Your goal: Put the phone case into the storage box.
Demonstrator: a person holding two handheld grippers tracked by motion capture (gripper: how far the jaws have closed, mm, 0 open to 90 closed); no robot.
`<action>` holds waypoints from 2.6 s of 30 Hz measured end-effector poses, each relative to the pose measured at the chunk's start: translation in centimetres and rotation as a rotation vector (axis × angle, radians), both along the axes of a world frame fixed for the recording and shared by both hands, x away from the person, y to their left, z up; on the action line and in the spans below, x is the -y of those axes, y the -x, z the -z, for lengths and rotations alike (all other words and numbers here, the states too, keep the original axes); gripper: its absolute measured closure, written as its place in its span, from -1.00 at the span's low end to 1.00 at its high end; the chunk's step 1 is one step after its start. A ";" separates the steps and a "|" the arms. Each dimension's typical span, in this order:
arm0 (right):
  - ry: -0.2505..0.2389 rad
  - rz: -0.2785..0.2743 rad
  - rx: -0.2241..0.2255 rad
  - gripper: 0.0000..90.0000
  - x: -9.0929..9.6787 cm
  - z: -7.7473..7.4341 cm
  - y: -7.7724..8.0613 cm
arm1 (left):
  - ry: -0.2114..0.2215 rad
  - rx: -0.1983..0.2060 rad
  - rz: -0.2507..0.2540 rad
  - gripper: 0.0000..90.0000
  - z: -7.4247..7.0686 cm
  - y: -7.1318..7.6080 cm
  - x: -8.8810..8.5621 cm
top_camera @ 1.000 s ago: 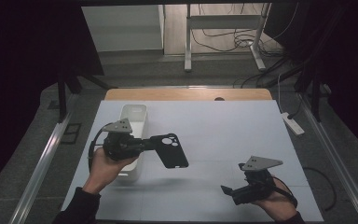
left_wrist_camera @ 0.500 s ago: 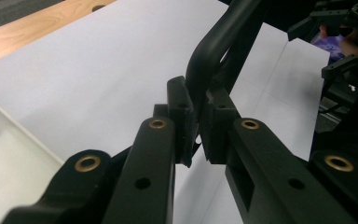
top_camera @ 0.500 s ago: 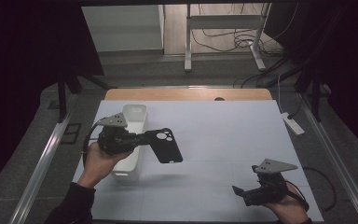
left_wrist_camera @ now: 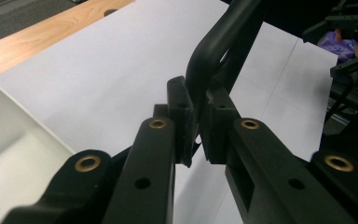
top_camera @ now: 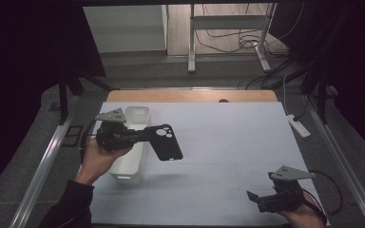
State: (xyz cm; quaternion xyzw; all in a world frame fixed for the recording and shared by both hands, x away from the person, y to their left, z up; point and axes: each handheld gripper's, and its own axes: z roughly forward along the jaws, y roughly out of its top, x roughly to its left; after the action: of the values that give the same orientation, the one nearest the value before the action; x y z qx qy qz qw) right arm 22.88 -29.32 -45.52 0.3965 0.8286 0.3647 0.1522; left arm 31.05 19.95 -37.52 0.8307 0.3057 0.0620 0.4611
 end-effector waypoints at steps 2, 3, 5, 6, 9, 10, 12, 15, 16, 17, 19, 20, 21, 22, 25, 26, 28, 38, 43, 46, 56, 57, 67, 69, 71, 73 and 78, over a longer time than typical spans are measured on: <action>0.006 0.009 -0.004 -1.00 0.2 0.1 0.1 | -0.002 0.000 -0.001 0.85 -0.3 -0.2 -0.2; 0.006 0.016 -0.005 -1.00 0.4 0.2 0.2 | -0.001 -0.001 -0.003 0.85 -0.4 -0.3 -0.3; 0.007 0.025 -0.008 -1.00 0.6 0.2 0.4 | -0.003 -0.001 -0.007 0.85 -0.6 -0.4 -0.6; 0.009 0.029 -0.009 -1.00 0.7 0.2 0.4 | -0.003 -0.002 -0.009 0.85 -0.7 -0.5 -0.7; 0.010 0.041 -0.012 -1.00 1.1 0.4 0.5 | -0.004 -0.003 -0.015 0.85 -1.0 -0.7 -1.2; 0.010 0.041 -0.012 -1.00 1.1 0.4 0.5 | -0.004 -0.003 -0.015 0.85 -1.0 -0.7 -1.2; 0.011 0.049 -0.015 -1.00 1.2 0.5 0.6 | -0.010 -0.003 -0.024 0.85 -1.2 -0.8 -1.5; 0.007 0.055 -0.013 -1.00 1.3 0.4 0.7 | -0.018 -0.003 -0.033 0.85 -1.4 -1.0 -1.9; 0.007 0.057 -0.013 -1.00 1.3 0.4 0.7 | -0.021 -0.002 -0.035 0.85 -1.5 -1.0 -2.1; 0.003 0.060 -0.012 -1.00 1.4 0.4 0.7 | -0.022 -0.001 -0.041 0.85 -1.7 -1.1 -2.3; 0.002 0.062 -0.012 -1.00 1.4 0.4 0.7 | -0.025 0.000 -0.043 0.85 -1.8 -1.2 -2.5; 0.001 0.063 -0.012 -1.00 1.4 0.4 0.7 | -0.028 0.000 -0.043 0.85 -2.0 -1.2 -2.6; 0.001 0.064 -0.011 -1.00 1.4 0.4 0.7 | -0.032 0.001 -0.046 0.85 -2.1 -1.3 -2.8; 0.001 0.064 -0.012 -1.00 1.4 0.4 0.7 | -0.034 0.002 -0.050 0.85 -2.2 -1.3 -2.9; -0.001 0.065 -0.013 -1.00 1.5 0.4 0.7 | -0.040 0.005 -0.055 0.85 -2.6 -1.4 -3.4; -0.001 0.066 -0.013 -1.00 1.5 0.4 0.7 | -0.044 0.006 -0.060 0.85 -2.8 -1.4 -3.6; -0.003 0.068 -0.014 -1.00 1.5 0.4 0.7 | -0.052 0.008 -0.067 0.85 -3.0 -1.5 -3.9; -0.007 0.076 -0.022 -1.00 1.5 0.5 0.6 | -0.073 0.016 -0.099 0.85 -3.7 -1.5 -5.8; -0.012 0.079 -0.021 -1.00 1.6 0.4 0.6 | -0.078 0.018 -0.122 0.85 -3.8 -1.5 -7.0; -0.012 0.078 -0.021 -1.00 1.6 0.4 0.6 | -0.081 0.017 -0.129 0.85 -3.8 -1.5 -7.4; -0.009 0.077 -0.023 -1.00 1.6 0.4 0.6 | -0.120 0.017 -0.167 0.85 -3.7 -1.8 -8.9; -0.009 0.077 -0.024 -1.00 1.6 0.4 0.6 | -0.122 0.015 -0.168 0.85 -3.6 -1.9 -9.0; -0.008 0.073 -0.025 -1.00 1.5 0.5 0.6 | -0.145 0.005 -0.195 0.85 -2.4 -2.9 -9.6; -0.008 0.072 -0.026 -1.00 1.5 0.5 0.6 | -0.145 0.002 -0.200 0.85 -2.1 -3.2 -9.7; -0.007 0.072 -0.027 -1.00 1.5 0.5 0.6 | -0.147 0.000 -0.203 0.85 -1.8 -3.4 -9.8; -0.008 0.071 -0.026 -1.00 1.5 0.5 0.6 | -0.148 -0.001 -0.204 0.85 -1.7 -3.5 -9.9; -0.009 0.069 -0.028 -1.00 1.5 0.5 0.6 | -0.155 -0.002 -0.209 0.85 -1.0 -4.3 -9.8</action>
State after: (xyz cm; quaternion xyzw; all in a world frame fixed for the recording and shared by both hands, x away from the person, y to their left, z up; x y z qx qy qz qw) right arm 22.28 -30.87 -45.99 0.4307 0.8149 0.3571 0.1513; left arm 35.40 29.73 -36.50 0.8276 0.3854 0.1323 0.3861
